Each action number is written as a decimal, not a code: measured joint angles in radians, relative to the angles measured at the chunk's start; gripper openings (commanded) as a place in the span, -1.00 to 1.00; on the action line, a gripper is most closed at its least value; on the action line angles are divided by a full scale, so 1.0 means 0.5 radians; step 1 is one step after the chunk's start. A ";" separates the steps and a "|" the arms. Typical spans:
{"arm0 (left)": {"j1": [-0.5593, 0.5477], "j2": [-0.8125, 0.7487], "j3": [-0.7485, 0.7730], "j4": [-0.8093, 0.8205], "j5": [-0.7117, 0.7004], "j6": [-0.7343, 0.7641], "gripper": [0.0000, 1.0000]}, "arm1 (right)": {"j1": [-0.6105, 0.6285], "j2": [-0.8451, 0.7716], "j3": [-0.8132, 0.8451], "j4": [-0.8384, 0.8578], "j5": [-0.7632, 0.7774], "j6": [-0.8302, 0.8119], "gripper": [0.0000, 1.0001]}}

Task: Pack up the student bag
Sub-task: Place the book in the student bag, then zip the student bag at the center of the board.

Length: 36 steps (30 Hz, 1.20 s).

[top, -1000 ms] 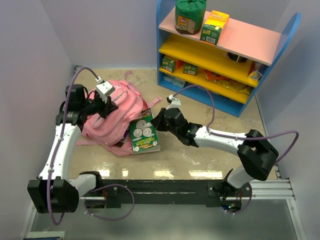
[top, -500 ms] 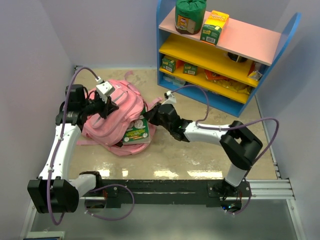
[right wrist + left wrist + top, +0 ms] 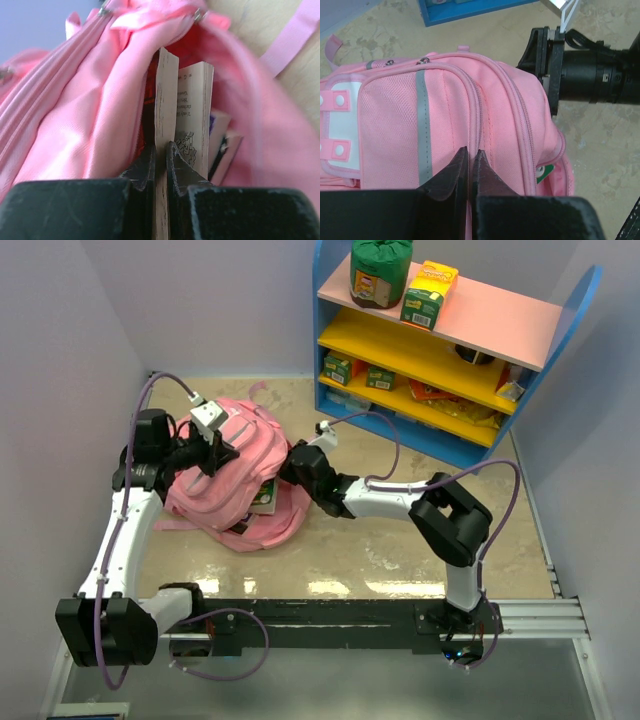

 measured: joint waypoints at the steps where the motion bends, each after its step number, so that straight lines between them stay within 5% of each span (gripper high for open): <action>1: 0.001 0.000 -0.016 0.031 0.010 -0.035 -1.00 | 0.021 0.015 0.020 -0.002 0.005 0.008 -1.00; 2: 0.001 0.000 -0.037 0.069 0.018 -0.072 -1.00 | 0.046 0.037 0.035 0.008 0.005 0.030 -1.00; 4: 0.005 0.002 -0.080 0.166 0.034 -0.193 -1.00 | 0.105 0.079 0.033 0.061 -0.005 0.108 -0.63; 5: 0.005 0.002 -0.091 0.212 0.037 -0.245 -1.00 | 0.110 0.080 0.025 0.074 -0.013 0.124 -0.23; 9: 0.003 0.000 -0.161 0.408 0.031 -0.445 -1.00 | 0.114 0.014 -0.061 0.067 -0.090 0.149 0.51; 12: -0.014 0.001 -0.185 0.506 -0.009 -0.552 -1.00 | 0.114 -0.109 -0.108 -0.056 -0.133 0.084 0.59; 16: -0.093 0.000 -0.223 0.631 -0.098 -0.707 -1.00 | 0.121 -0.459 -0.256 -0.191 -0.156 -0.124 0.27; 22: -0.246 0.089 -0.213 0.733 -0.243 -0.907 -1.00 | 0.298 -1.118 -0.591 -0.341 -0.024 -0.393 0.29; 29: -0.491 0.275 -0.097 0.791 -0.320 -0.925 0.15 | 0.748 -1.209 -0.624 -0.600 0.153 -0.475 0.32; 36: -0.541 0.343 0.125 0.410 -0.205 -0.481 0.36 | 0.887 -0.707 -0.478 -0.660 0.118 -0.472 0.33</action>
